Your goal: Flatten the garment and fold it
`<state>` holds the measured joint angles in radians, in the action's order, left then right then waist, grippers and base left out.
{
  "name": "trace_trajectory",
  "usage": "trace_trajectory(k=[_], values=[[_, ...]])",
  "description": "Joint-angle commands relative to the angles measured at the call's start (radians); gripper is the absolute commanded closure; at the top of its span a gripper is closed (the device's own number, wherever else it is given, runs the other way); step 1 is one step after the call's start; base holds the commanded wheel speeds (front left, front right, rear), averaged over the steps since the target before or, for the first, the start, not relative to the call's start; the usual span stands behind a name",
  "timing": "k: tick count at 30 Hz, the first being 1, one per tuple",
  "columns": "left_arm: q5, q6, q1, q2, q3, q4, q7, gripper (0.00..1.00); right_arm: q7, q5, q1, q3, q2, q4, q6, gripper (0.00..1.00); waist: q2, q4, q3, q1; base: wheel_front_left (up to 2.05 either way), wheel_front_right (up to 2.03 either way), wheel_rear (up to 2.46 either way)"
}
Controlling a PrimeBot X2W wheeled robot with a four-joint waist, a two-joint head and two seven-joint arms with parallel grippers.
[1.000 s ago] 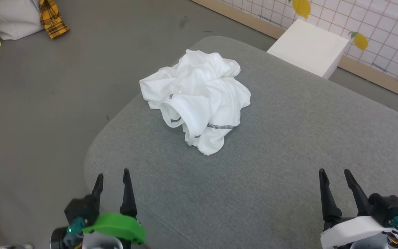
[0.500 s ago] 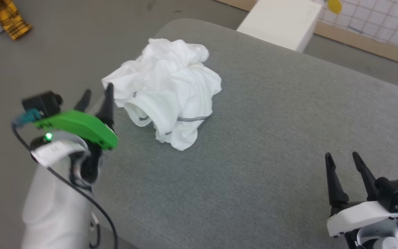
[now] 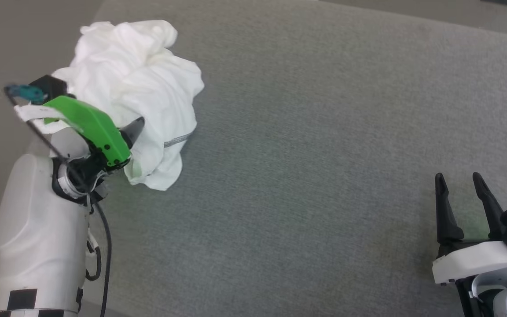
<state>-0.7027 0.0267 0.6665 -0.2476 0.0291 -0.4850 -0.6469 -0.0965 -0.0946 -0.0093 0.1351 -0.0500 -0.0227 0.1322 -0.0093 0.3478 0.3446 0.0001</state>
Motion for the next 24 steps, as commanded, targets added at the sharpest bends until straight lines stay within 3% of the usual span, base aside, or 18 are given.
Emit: trace_trajectory(k=[1, 3, 10, 15, 16, 17, 24], values=[[0.025, -0.007, 0.021, -0.015, 0.024, 0.019, -0.011, 0.00, 0.003, 0.008, -0.021, 0.000, 0.000, -0.008, -0.002, 0.00, 0.0089, -0.068, 0.074, -0.0001, 0.00, 0.00, 0.00], [0.037, 0.007, 0.030, -0.013, 0.024, 0.039, 0.010, 0.00, 0.001, 0.010, -0.023, 0.004, 0.000, -0.011, -0.002, 0.00, 0.0089, -0.069, 0.081, -0.0001, 0.00, 0.00, 0.00], [0.041, 0.060, -0.011, -0.008, 0.084, 0.030, -0.163, 0.00, 0.000, 0.010, -0.021, 0.022, 0.000, -0.009, -0.002, 0.00, 0.0089, -0.052, 0.084, -0.0001, 0.00, 0.00, 0.00], [0.047, 0.091, -0.052, -0.011, 0.089, 0.037, -0.181, 0.00, -0.001, 0.006, -0.026, 0.013, 0.000, -0.004, -0.002, 0.00, 0.0089, -0.050, 0.077, -0.0001, 0.00, 0.00, 0.00], [0.048, 0.094, -0.057, -0.012, 0.088, 0.042, -0.174, 0.79, -0.001, 0.006, -0.026, 0.011, 0.000, -0.002, -0.002, 0.00, 0.0089, -0.050, 0.075, -0.0001, 0.00, 0.00, 0.00], [0.045, 0.092, -0.061, -0.010, 0.084, 0.048, -0.163, 1.00, -0.002, 0.006, -0.025, 0.010, 0.000, 0.000, -0.002, 0.00, 0.0089, -0.050, 0.072, -0.0001, 0.00, 0.00, 0.00], [0.038, 0.060, -0.044, -0.012, 0.015, 0.103, 0.045, 1.00, -0.007, 0.001, -0.009, 0.007, 0.000, 0.026, -0.002, 0.00, 0.0089, -0.036, 0.026, -0.0001, 0.00, 0.00, 0.00]])
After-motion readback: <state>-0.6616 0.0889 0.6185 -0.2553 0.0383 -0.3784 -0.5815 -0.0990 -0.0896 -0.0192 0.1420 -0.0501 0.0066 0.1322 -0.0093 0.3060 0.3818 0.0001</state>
